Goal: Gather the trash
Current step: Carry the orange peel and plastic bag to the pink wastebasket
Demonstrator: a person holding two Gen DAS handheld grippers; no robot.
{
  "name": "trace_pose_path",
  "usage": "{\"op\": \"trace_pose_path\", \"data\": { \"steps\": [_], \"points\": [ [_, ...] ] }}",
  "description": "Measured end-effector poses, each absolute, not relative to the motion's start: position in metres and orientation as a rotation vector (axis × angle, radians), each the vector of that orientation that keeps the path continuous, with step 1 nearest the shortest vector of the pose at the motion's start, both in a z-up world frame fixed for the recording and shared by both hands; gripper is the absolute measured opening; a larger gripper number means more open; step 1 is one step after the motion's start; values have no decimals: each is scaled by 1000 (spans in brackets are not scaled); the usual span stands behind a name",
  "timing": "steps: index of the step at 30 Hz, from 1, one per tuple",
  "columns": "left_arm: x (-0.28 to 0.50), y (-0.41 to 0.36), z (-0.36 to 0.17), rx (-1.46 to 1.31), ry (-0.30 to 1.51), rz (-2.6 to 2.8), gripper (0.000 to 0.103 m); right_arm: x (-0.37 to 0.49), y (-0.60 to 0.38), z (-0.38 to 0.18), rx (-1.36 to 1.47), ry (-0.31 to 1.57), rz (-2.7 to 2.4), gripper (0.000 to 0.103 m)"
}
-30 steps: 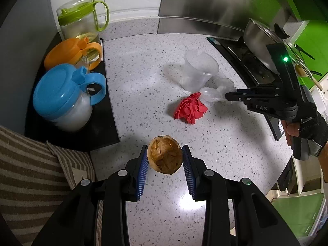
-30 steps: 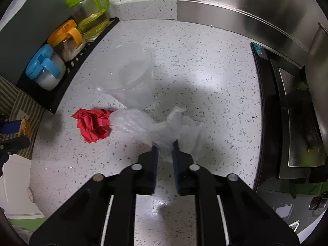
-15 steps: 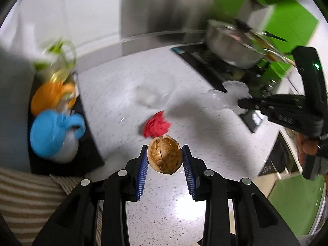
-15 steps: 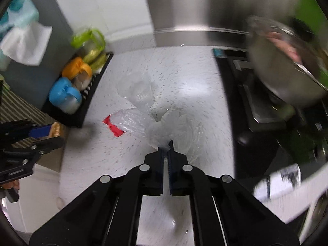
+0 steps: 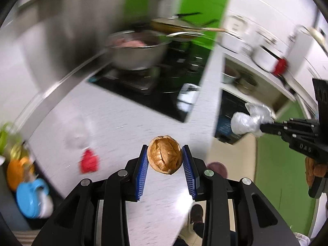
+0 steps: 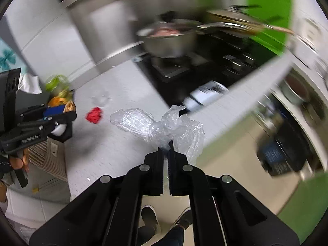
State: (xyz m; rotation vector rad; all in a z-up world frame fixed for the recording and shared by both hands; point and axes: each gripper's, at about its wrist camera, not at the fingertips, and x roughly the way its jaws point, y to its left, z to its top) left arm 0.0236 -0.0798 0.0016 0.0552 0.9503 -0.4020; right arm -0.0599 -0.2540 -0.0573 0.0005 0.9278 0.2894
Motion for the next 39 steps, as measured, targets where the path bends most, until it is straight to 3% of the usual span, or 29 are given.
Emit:
{"op": "trace_pose_path", "data": {
  "steps": [10,23,31,39],
  "points": [
    [1,-226,-17,178,933,-672,33,-151,-390,-92,146,947,8,3],
    [-8,-376,-127,249,1051,-727,33,-161,-513,-194,202,1054,-48,3],
    [15,-410,-223,288,1117,-766,33,-129,-541,-289,241,1103,-61,3],
    [39,-414,-323,337,1160,-791,33,-89,-545,-421,277,1157,-40,3]
  ]
}}
